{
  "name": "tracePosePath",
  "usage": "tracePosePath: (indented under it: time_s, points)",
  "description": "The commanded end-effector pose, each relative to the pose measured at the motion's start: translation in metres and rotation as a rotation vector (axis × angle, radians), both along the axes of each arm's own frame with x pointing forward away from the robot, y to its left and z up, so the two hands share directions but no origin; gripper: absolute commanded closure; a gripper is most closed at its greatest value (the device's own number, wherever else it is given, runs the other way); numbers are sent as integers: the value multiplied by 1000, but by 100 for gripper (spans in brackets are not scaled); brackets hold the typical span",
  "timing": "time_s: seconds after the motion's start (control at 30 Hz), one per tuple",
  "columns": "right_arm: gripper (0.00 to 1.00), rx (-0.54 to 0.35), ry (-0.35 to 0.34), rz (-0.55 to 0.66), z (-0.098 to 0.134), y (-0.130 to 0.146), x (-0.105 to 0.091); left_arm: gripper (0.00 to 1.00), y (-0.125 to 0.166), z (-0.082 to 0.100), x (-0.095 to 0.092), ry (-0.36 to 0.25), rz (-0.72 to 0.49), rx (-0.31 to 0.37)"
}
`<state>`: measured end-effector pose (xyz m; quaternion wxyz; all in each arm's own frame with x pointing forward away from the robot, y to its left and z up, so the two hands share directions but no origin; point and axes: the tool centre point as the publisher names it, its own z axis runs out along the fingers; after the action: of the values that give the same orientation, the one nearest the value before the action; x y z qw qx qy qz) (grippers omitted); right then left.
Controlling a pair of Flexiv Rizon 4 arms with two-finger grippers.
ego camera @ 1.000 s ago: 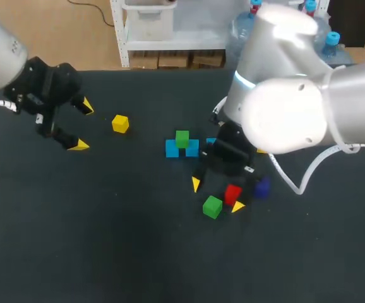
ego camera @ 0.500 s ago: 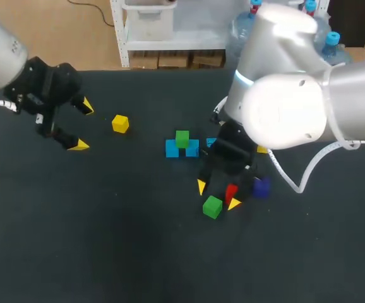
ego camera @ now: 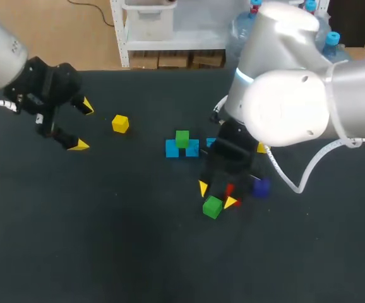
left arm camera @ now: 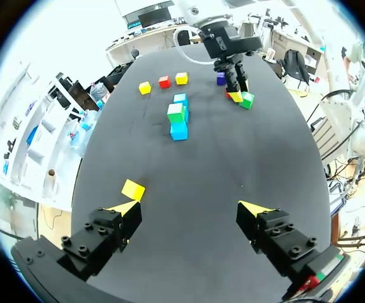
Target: Place the blue cubes, place green cubes on the blue cubes, place the yellow cubes on the green cubes, then place the red cubes on the yellow cubes, and place purple cube on the red cubes.
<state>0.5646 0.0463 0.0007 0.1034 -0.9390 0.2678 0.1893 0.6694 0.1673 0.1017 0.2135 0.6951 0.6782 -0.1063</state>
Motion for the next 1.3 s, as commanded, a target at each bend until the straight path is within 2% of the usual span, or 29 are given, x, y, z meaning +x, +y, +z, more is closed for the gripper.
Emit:
tracePosePath:
  time_s: [0.03,0.13,0.27,0.37,0.43,0.47,0.5,0.53,0.7,0.83,1.13,1.3]
  points:
    - [60,-4,3,2,-3,-1,-2,0,1,-1,0,-2,-3,-4]
    - [55,-8,6,3,-4,-1,-3,0,1,-1,0,-2,-3,-4]
    - [55,-8,9,6,-4,1,-3,0,1,-1,0,-2,-3,-4]
    - [59,-6,11,5,-4,2,-4,0,1,-1,0,-2,-3,-4]
    - [65,-5,11,4,-4,2,-4,0,1,-1,0,-2,-3,-4]
    - [75,-5,11,3,-4,2,-4,0,1,-1,0,-2,-3,-4]
    - [92,-5,10,2,-4,2,-5,0,1,-1,0,-2,-3,-4]
    - [100,-4,10,2,-4,2,-5,0,1,-1,0,-2,-3,-4]
    - [100,-5,9,-9,-1,2,-5,0,1,-1,0,-2,-3,-4]
    - [100,-8,8,-39,10,2,-5,0,1,-1,0,-2,-3,-4]
    - [100,-51,3,-255,42,-5,12,0,1,-1,0,-2,-3,-4]
    - [100,-101,17,-442,47,-11,27,0,1,-1,0,-2,-3,-4]
